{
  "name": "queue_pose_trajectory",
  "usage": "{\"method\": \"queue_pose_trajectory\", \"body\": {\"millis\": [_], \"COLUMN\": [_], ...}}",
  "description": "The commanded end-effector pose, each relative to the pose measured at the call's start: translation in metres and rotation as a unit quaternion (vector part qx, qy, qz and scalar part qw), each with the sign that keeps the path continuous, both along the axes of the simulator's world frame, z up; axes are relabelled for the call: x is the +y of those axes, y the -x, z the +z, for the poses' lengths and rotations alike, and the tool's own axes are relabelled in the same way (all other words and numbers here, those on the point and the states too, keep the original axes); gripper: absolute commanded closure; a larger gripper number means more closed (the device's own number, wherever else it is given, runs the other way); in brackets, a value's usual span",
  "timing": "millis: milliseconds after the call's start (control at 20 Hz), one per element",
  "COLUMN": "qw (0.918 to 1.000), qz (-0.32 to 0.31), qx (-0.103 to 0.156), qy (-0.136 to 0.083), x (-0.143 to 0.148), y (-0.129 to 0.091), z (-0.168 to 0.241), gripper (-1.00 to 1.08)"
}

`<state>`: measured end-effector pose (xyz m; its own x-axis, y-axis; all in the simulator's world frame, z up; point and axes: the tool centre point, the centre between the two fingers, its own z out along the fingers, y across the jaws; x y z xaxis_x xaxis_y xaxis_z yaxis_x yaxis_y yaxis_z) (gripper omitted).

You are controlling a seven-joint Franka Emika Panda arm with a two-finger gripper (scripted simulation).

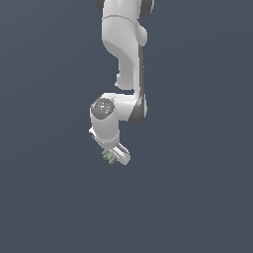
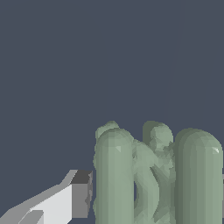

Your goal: Pick up the object and move it to a goal position.

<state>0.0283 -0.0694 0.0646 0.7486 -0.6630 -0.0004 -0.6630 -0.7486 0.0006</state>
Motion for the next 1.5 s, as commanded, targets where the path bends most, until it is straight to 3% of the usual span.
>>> {"method": "queue_pose_trajectory", "body": {"millis": [0, 350, 1100, 1450], "qw": [1.0000, 1.0000, 1.0000, 1.0000], "qz": [0.000, 0.000, 0.000, 0.000], "qx": [-0.001, -0.001, 0.000, 0.000], "qy": [0.000, 0.000, 0.001, 0.001], "x": [0.005, 0.027, 0.097, 0.117], "y": [0.002, 0.014, 0.049, 0.058], "z": [0.010, 0.057, 0.206, 0.249], "gripper": [1.08, 1.08, 1.08, 1.08]}}
